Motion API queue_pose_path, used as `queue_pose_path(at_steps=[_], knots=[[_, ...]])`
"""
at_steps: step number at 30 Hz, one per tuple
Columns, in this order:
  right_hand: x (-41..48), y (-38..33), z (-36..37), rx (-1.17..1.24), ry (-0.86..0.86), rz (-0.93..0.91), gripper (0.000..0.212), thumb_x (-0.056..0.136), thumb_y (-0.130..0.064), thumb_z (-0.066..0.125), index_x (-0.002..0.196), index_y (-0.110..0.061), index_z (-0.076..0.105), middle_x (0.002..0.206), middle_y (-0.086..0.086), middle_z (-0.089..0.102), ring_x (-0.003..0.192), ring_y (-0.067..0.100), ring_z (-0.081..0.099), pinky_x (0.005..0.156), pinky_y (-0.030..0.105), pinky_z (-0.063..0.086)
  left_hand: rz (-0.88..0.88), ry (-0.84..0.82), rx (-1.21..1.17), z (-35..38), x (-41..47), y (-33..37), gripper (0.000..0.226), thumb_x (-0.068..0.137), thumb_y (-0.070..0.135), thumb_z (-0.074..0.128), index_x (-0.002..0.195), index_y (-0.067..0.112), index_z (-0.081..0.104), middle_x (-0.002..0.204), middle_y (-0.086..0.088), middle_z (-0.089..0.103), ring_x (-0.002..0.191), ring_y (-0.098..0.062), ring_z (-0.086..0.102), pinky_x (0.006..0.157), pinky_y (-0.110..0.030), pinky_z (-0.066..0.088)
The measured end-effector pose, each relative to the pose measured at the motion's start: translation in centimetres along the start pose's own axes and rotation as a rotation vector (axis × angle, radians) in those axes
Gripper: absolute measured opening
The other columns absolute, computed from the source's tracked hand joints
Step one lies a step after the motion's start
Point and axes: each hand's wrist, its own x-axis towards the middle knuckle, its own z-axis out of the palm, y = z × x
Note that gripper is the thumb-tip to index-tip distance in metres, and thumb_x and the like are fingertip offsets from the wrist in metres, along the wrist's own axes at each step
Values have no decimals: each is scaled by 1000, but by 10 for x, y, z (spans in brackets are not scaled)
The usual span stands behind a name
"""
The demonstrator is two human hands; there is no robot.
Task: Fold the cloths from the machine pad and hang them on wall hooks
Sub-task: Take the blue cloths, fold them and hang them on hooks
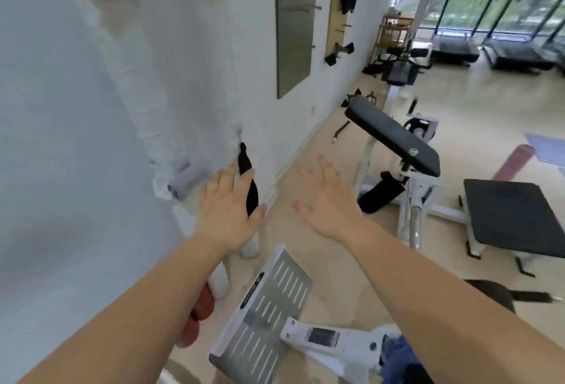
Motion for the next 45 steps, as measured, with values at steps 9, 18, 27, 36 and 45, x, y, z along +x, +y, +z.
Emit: queue_pose_path(at_steps=[9,18,27,36,45], knots=[[-176,176,27,-81,-238,350,65,94,-61,50,151,-38,29,168,7,3,151,35,15,117,55,26,184,-292,-64,113,-68,151,83,84,68,35,153,23,37,161,-12,33,145,-36,35,116,-52,30],[-335,358,28,30,-357,599,62,94,-58,52,150,-38,33,167,6,11,149,33,24,116,52,32,214,-614,-56,215,-141,334,71,96,55,52,157,32,24,167,-2,19,150,-27,24,121,-42,24],[-388,428,80,198,-498,705,54,98,-54,45,145,-28,47,156,-5,36,141,25,36,108,46,42,270,-827,-85,292,-146,404,65,96,52,57,152,31,32,154,4,43,133,-23,48,112,-41,42],[-376,450,127,428,-368,944,48,98,-49,49,136,-20,50,139,4,55,122,30,54,99,44,48,424,-977,-117,375,-108,429,68,99,38,57,158,28,23,169,0,15,146,-27,38,117,-38,36],[-346,438,149,414,-256,1119,33,98,-49,47,118,-31,66,122,-10,63,111,20,57,89,38,50,225,-1078,-333,434,-59,432,64,96,26,63,151,24,30,149,-5,48,130,-29,53,109,-39,45]])
